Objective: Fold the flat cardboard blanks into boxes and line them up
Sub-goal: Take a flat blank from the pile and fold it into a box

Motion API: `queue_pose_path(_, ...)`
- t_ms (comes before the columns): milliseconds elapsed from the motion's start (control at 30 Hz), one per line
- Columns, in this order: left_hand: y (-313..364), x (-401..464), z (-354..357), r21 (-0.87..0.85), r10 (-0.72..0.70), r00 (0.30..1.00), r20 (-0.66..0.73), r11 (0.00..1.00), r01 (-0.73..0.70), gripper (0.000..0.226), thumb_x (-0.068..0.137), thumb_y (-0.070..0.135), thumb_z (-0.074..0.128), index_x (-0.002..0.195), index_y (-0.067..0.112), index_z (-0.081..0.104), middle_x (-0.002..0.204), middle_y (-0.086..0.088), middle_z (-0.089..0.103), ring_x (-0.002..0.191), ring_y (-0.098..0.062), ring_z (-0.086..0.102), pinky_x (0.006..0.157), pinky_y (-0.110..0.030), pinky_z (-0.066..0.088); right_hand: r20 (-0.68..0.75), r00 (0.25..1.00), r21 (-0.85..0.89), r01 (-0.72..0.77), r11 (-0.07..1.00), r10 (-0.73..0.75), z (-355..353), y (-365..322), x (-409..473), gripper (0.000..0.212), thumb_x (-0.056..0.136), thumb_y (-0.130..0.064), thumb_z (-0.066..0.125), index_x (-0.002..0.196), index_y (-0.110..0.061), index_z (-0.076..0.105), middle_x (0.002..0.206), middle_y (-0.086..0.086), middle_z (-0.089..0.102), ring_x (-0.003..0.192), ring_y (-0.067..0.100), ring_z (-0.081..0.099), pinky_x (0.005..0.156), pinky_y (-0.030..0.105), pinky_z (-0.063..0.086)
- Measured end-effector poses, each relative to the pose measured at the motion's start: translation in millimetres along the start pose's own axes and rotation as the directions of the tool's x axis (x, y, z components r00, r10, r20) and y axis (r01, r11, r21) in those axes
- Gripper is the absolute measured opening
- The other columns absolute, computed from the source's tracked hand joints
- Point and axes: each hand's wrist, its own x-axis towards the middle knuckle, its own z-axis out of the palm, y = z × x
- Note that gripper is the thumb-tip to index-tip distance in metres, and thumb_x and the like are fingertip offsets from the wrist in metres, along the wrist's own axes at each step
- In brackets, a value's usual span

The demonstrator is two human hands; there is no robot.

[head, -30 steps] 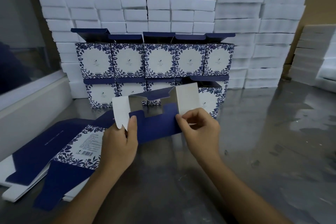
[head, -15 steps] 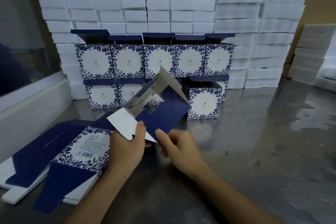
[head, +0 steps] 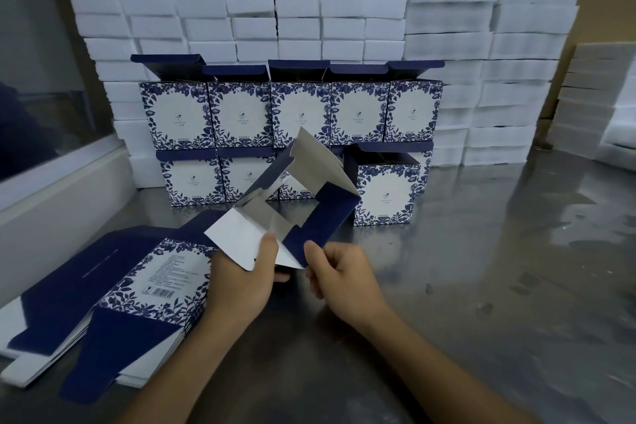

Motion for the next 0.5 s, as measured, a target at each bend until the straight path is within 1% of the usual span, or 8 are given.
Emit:
queue_pose_path(133, 3, 0, -2, 0.003, 0.026, 1.0, -0.005, 1.0, -0.026, 0.016, 0.096, 0.016, 0.059, 0.083, 0.021, 0.065, 0.074, 0.011, 0.074, 0.059, -0.016, 0.072, 0.059, -0.036, 0.06, -0.086, 0.995, 0.053, 0.046, 0.998, -0.041, -4, -2, 3, 0.053, 0.1, -0.046, 0.054, 0.06, -0.012, 0.057, 0.047, -0.001, 0.057, 0.045, 0.009, 0.051, 0.055, 0.029, 0.043)
queue_pose_path(233, 3, 1, -4, -0.009, 0.031, 1.0, -0.004, 0.999, -0.031, 0.012, 0.095, 0.017, 0.06, 0.084, 0.02, 0.066, 0.075, 0.01, 0.074, 0.06, -0.015, 0.072, 0.054, -0.025, 0.056, -0.161, 0.987, 0.116, 0.036, 0.993, -0.017, -11, -4, 8, 0.054, 0.101, -0.041, 0.056, 0.055, -0.013, 0.054, 0.045, -0.001, 0.054, 0.044, 0.012, 0.047, 0.052, 0.031, 0.041)
queue_pose_path(300, 3, 1, -5, -0.019, 0.034, 0.999, -0.001, 0.999, -0.034, 0.011, 0.094, 0.016, 0.062, 0.084, 0.018, 0.066, 0.075, 0.007, 0.075, 0.059, -0.015, 0.072, 0.053, -0.021, 0.055, -0.168, 0.986, 0.118, 0.017, 0.993, 0.003, -15, -5, 9, 0.052, 0.102, -0.036, 0.056, 0.054, -0.016, 0.054, 0.044, -0.002, 0.053, 0.043, 0.012, 0.046, 0.051, 0.031, 0.04)
queue_pose_path(400, 3, 0, -4, -0.011, 0.051, 0.998, 0.03, 0.999, -0.051, 0.01, 0.094, 0.013, 0.061, 0.085, 0.015, 0.066, 0.072, 0.007, 0.074, 0.059, -0.017, 0.072, 0.055, -0.023, 0.057, -0.141, 0.99, 0.086, -0.004, 0.996, 0.016, -18, -3, 10, 0.052, 0.103, -0.031, 0.054, 0.052, -0.019, 0.053, 0.043, -0.003, 0.053, 0.041, 0.01, 0.044, 0.048, 0.029, 0.038)
queue_pose_path(500, 2, 1, -5, 0.0, 0.069, 0.997, 0.027, 0.998, -0.069, 0.014, 0.093, 0.012, 0.062, 0.08, 0.017, 0.064, 0.069, 0.01, 0.073, 0.055, -0.017, 0.07, 0.049, -0.016, 0.051, -0.166, 0.986, 0.11, 0.006, 0.994, 0.013, -20, -5, 11, 0.052, 0.101, -0.034, 0.056, 0.052, -0.018, 0.054, 0.042, -0.002, 0.052, 0.04, 0.011, 0.045, 0.048, 0.027, 0.04)
